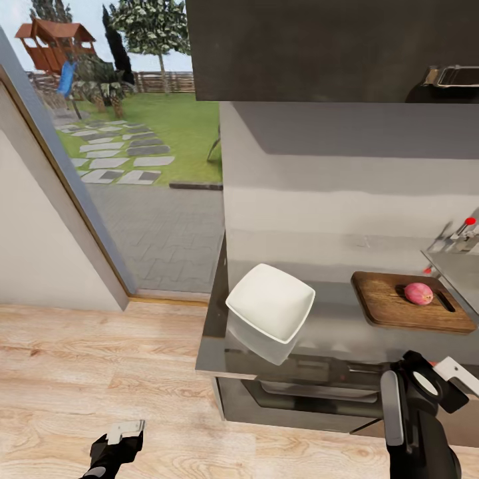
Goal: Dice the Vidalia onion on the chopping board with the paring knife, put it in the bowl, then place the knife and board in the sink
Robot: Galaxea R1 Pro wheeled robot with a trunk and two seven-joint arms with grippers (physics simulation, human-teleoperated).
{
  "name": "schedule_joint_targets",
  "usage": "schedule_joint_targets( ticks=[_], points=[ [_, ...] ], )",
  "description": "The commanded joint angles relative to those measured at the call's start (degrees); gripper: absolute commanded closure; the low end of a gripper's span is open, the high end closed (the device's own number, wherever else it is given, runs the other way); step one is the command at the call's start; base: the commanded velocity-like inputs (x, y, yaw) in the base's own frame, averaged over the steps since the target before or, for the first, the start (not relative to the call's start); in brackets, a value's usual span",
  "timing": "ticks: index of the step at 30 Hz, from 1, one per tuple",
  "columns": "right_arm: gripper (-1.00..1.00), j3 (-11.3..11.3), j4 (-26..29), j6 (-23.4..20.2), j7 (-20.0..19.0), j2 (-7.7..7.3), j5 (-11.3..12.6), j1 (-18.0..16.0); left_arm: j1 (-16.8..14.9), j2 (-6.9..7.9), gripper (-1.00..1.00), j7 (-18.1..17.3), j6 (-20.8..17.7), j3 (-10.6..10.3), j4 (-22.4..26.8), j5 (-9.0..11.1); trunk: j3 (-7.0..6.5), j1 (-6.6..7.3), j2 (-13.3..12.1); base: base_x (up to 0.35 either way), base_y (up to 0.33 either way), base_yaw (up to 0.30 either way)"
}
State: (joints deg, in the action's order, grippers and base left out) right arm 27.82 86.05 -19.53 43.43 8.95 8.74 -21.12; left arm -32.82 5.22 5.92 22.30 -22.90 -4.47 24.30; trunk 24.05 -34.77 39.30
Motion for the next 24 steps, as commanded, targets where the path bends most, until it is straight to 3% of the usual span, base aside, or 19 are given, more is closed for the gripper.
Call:
schedule_joint_targets(
  ticks=[1, 10, 16, 24],
  points=[
    [1.00, 0.2, -1.1, -0.8, 0.2, -0.01, 0.5, 0.0, -0.1, -0.03, -1.00, 0.1, 0.3, -0.5, -0.2, 0.3, 0.07, -0.02, 0.1, 0.000, 0.000, 0.000],
    [1.00, 1.1, -1.1, -0.8, 0.5, -0.35, 3.6, 0.0, -0.1, -0.03, -1.00, 0.1, 0.3, -0.5, -0.2, 0.3, 0.01, -0.02, 0.1, 0.000, 0.000, 0.000],
    [1.00, 4.5, -1.1, -0.8, 0.6, -0.42, 4.2, 0.0, -0.1, -0.03, -1.00, 0.1, 0.3, -0.5, -0.2, 0.3, -0.41, -0.02, 0.1, 0.000, 0.000, 0.000],
    [1.00, 5.0, -1.0, -0.8, 0.6, -0.42, 4.3, -0.1, -0.1, -0.03, -1.00, 0.1, 0.3, -0.5, -0.2, 0.3, -1.11, -0.02, 0.1, 0.000, 0.000, 0.000]
  ],
)
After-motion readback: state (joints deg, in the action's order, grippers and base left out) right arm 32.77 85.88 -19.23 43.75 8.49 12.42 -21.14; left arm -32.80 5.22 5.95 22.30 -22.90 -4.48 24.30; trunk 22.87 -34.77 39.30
